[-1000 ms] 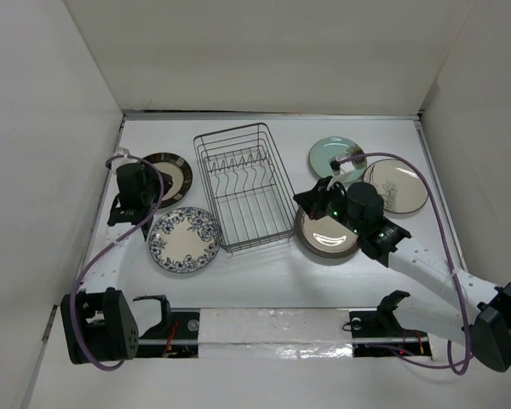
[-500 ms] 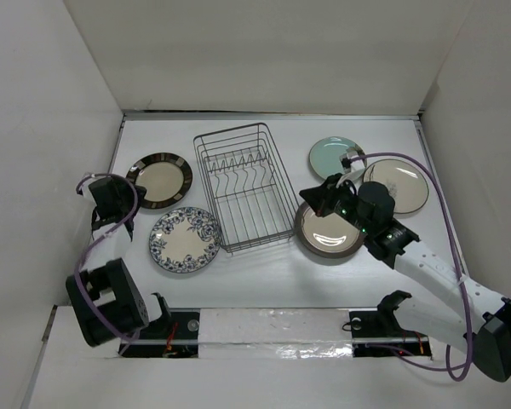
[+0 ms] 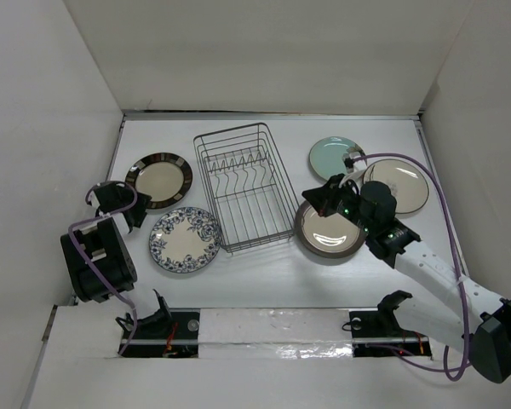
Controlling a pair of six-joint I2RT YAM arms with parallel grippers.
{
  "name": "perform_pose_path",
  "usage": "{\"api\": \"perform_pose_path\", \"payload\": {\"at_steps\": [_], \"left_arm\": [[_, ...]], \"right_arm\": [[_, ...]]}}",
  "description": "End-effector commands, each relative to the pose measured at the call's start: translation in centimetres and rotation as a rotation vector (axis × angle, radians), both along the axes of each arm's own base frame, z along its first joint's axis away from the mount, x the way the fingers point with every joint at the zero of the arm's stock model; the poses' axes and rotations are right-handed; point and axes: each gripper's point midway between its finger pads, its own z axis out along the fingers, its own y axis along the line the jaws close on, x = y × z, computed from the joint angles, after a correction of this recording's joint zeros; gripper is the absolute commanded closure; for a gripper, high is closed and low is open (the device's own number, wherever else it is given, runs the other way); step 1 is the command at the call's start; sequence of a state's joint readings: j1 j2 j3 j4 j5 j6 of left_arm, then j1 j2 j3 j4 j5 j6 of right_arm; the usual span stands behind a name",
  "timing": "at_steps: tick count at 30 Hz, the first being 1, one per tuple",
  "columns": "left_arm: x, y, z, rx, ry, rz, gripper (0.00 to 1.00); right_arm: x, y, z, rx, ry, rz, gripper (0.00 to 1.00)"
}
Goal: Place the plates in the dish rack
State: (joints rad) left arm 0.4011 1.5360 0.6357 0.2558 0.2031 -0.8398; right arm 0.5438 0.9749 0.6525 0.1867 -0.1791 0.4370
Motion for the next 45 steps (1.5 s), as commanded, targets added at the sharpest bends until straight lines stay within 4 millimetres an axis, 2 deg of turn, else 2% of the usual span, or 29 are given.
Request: {"api": "perform_pose_path", "payload": {"at_steps": [1,4,21,23,26,30,32,33,35,36,40,43,45], "left_arm": [[1.7,0.8,0.3,-0.005,-0.031,0.021,0.48],[1.8,1.1,-0.3,-0.004,-0.02,0.04,0.48],[4.3,1.5,0.2,-0.052,-0.091,0.062,0.54],[4.8,1.4,0.5,-0.056,-0.112,0.055,0.65],[5.0,1.3,0.5,-0.06,-0.125,0.05,0.76],[5.0,1.4,1.1,-0.051,-0.166,0.061,1.0],[4.7,1.3,1.2,-0.047,-0.184,0.066,1.0],[5.1,1.4,2.6,-0.043,-0.236,0.071,1.0],[5.1,1.1,3.9,-0.046,-0.283,0.059,1.0],[5.3,1.1,5.6,-0.031,-0.329,0.056,1.0],[5.8,1.8,10.2,0.049,-0.457,0.053,1.0],[5.8,1.8,13.2,0.083,-0.566,0.041,1.0],[5.8,2.1,14.3,0.099,-0.603,0.037,1.0]], "right_arm": [[0.0,-0.1,1.3,0.026,-0.044,0.001,1.0],[0.0,-0.3,1.3,0.024,-0.044,-0.005,1.0],[0.5,-0.5,0.9,0.015,-0.035,-0.02,1.0],[0.5,-0.5,0.9,0.014,-0.036,-0.021,1.0],[0.5,-0.6,0.9,0.013,-0.037,-0.027,1.0],[0.4,-0.7,1.0,0.013,-0.039,-0.027,1.0],[0.3,-0.7,1.2,0.016,-0.043,-0.026,1.0],[0.3,-0.7,1.1,0.015,-0.042,-0.024,1.0],[0.3,-0.6,1.1,0.016,-0.043,-0.02,1.0],[0.3,-0.6,1.2,0.017,-0.044,-0.018,1.0],[0.2,-0.5,1.2,0.021,-0.046,-0.014,1.0],[0.2,-0.6,1.3,0.02,-0.051,-0.016,1.0],[0.2,-0.8,1.5,0.021,-0.057,-0.022,1.0]]}}
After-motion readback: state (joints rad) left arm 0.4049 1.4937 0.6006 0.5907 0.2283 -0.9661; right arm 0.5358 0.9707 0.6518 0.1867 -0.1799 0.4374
